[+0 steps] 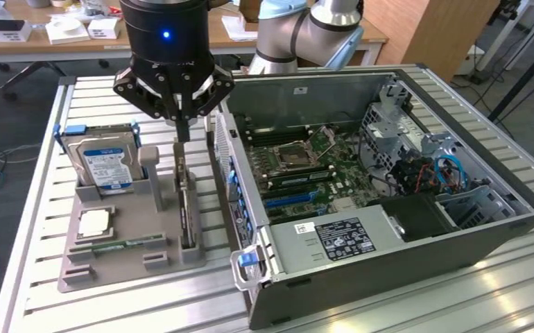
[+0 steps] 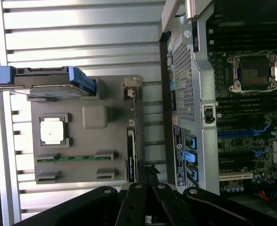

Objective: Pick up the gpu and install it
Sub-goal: 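Pick up the gpu and move the gpu toward the slot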

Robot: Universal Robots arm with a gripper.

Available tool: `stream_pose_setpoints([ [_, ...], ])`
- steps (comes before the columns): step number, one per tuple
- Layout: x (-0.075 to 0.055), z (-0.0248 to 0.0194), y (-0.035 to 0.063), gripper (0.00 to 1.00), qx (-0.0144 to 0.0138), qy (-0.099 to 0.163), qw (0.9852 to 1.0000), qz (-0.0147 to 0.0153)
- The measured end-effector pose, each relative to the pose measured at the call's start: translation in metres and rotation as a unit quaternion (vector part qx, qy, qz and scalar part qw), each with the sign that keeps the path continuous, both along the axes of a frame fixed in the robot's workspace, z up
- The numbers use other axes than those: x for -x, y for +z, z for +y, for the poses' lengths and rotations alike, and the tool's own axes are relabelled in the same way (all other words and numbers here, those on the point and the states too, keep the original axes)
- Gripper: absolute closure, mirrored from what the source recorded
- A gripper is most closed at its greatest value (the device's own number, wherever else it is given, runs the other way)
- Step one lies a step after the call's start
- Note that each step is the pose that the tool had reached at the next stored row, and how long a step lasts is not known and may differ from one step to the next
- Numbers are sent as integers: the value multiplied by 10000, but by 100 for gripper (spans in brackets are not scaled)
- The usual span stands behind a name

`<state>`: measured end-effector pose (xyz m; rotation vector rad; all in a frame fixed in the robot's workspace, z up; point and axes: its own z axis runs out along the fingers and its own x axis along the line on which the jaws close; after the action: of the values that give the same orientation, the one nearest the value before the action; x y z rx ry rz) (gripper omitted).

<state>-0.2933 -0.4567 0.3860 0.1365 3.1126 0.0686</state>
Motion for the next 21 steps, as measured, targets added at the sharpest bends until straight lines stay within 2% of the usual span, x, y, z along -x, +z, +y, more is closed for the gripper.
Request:
stream_pose_setpoints([
  [4,0,0,0,89,0,0,10000,0],
  [6,0,0,0,77,0,0,10000,0],
  [9,0,0,0,71,0,0,10000,0],
  [10,0,0,0,64,0,0,10000,0],
  [15,0,-1,-25,64,-1,1,10000,-7],
  [21,1,0,-133,64,-1,0,10000,-11],
])
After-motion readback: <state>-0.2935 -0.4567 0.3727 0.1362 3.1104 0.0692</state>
